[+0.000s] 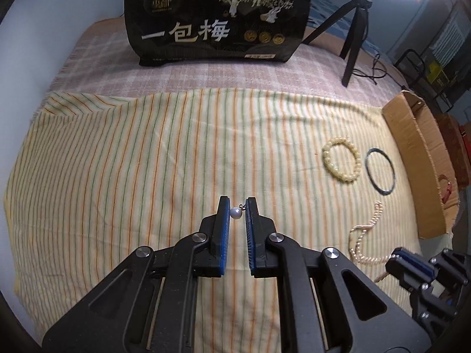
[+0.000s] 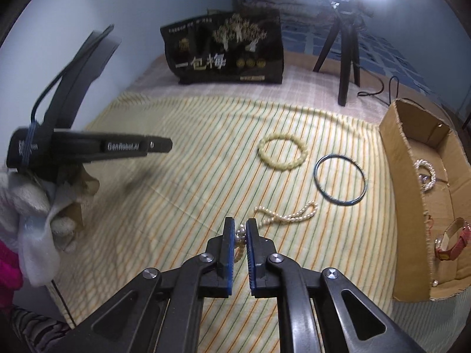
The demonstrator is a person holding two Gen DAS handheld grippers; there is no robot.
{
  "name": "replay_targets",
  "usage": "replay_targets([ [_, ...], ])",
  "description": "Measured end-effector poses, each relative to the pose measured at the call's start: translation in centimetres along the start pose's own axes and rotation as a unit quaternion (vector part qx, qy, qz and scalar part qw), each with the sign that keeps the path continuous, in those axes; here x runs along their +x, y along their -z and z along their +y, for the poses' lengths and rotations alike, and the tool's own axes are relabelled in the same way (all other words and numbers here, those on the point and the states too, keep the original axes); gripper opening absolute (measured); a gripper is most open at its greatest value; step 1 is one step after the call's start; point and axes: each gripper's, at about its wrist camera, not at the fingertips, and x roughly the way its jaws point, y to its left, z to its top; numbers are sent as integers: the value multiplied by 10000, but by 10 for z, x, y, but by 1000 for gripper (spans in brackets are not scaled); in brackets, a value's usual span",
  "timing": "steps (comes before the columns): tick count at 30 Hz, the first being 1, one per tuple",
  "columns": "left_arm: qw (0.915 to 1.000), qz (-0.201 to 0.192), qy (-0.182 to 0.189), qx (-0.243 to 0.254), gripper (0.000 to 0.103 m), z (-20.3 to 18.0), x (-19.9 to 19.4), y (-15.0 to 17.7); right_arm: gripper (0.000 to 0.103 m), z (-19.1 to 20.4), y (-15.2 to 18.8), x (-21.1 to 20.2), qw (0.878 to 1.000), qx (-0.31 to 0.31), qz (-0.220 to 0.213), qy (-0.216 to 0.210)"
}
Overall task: Organize jewelry
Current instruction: 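Lift the earring with the left tool while the right tool carries the necklace to the box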
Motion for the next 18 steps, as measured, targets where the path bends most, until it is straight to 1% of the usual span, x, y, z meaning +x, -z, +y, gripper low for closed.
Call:
replay_targets([
  [4,9999,-142,37,42,9,-9,-14,0,5,-8,-3,-20,9997,95,-205,-66],
  [11,9993,-317,190,51,8,-25,-35,1,5,-33,-10,-46,9980,353,-507,-96],
  [18,9980,-496,377,106,9,-52,-54,1,5,-59,-16,-76,9944,623,-852,-104],
])
